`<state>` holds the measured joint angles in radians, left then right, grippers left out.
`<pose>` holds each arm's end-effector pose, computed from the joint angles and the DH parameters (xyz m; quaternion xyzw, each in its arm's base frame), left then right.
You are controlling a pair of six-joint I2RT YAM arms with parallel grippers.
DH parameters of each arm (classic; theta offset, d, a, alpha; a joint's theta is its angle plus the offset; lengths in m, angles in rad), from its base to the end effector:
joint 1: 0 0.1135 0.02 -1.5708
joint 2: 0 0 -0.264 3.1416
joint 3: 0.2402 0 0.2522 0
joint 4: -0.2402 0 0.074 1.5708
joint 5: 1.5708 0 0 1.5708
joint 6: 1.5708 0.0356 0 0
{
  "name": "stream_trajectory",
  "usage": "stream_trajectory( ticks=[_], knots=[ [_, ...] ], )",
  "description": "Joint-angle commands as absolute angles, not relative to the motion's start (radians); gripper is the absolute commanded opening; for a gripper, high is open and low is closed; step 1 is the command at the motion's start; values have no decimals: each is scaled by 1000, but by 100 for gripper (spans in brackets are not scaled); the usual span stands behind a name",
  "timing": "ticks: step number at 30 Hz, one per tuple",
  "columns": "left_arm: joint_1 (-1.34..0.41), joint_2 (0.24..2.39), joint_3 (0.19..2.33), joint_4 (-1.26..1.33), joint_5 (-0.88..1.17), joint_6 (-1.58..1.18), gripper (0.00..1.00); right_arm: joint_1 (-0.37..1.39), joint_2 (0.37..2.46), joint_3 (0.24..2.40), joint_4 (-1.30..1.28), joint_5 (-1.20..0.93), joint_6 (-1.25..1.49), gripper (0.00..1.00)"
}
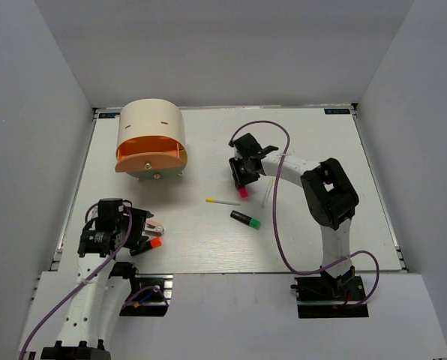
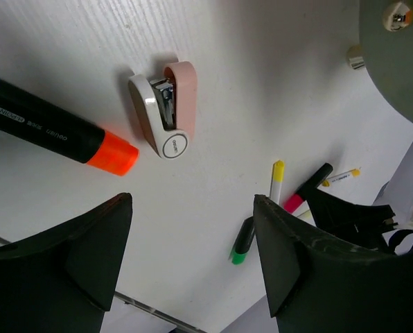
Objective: Sort the stationery into containers
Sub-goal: Grab a piece of stationery with the right arm, then place the stationery into the container
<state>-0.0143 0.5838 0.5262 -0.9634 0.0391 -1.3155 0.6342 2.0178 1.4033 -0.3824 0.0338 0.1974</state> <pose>0.1050 -0.0029 0.2114 -0.5786 0.7689 -0.1823 0.2020 0.3458 0.2528 0.1673 -0.2031 0.9372 0.0995 0.2654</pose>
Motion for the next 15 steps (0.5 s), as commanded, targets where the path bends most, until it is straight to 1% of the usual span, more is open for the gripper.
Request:
stream_trajectory(
  ticks=[1,3,5,7,8,9,10,11,12,15],
  knots=[
    [-8,569,508,-989,15,-1388,81,635,1998,1408,-357,-46,154,28],
    [-8,580,499,-999,15,-1388,81,634,1974,1407,-345,-93,89,24],
    [-8,609,486,-990,29,-1388,81,627,1907,1399,-310,-126,48,19],
    [-8,609,476,-980,38,-1388,81,620,1829,1404,-279,-219,-53,18],
    [-8,609,463,-971,49,-1397,81,617,1807,1414,-258,-266,-125,13],
    [-8,609,451,-971,49,-1397,81,615,1771,1420,-249,-294,-149,11],
    [-8,609,451,-971,49,-1397,81,611,1740,1443,-226,-375,-169,9],
    [-8,609,451,-971,49,-1410,81,612,1714,1450,-203,-400,-208,2],
    [-8,609,440,-971,49,-1410,81,614,1703,1457,-171,-443,-241,0],
    [-8,609,440,-982,49,-1419,81,620,1680,1505,-109,-515,-294,0]
  ],
)
